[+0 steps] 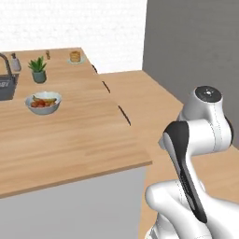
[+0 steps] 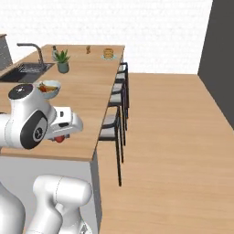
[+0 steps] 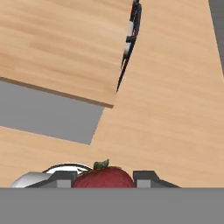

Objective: Take the strawberry from the fridge and place it on top of the pancake, located on the dining counter.

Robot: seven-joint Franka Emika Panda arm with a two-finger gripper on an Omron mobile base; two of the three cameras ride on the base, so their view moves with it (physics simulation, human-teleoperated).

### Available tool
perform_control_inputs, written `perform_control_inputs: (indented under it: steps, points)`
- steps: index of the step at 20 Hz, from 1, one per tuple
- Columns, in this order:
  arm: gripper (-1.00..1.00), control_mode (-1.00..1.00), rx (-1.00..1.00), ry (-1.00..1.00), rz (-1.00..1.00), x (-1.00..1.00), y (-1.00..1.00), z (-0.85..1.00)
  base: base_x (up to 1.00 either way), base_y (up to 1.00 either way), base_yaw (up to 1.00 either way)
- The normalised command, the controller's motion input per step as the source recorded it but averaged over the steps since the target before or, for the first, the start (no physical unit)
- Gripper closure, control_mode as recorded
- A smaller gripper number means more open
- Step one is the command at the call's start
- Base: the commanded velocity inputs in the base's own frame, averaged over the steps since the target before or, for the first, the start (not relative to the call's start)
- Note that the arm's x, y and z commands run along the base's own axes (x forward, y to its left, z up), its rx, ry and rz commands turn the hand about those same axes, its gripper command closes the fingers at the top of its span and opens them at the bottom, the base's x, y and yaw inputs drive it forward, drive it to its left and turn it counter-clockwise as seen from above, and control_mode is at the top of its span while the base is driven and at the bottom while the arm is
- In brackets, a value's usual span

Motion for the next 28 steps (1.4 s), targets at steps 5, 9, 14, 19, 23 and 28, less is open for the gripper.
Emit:
perform_control_inputs:
  steps: [5,9,14,19,23,28]
  points:
    - [1.00,1.00,0.00,0.00,0.00,0.00,0.00,0.00,0.49,-1.00,-0.01]
    - [1.00,1.00,0.00,0.00,0.00,0.00,0.00,0.00,0.92,-1.00,0.06]
    - [1.00,1.00,0.00,0.00,0.00,0.00,0.00,0.00,1.00,-1.00,0.16]
    - [1.00,1.00,0.00,0.00,0.00,0.00,0.00,0.00,1.00,-0.97,0.25]
    - [1.00,1.00,0.00,0.00,0.00,0.00,0.00,0.00,1.00,-0.81,0.36]
    - [1.00,1.00,0.00,0.00,0.00,0.00,0.00,0.00,1.00,-0.68,0.37]
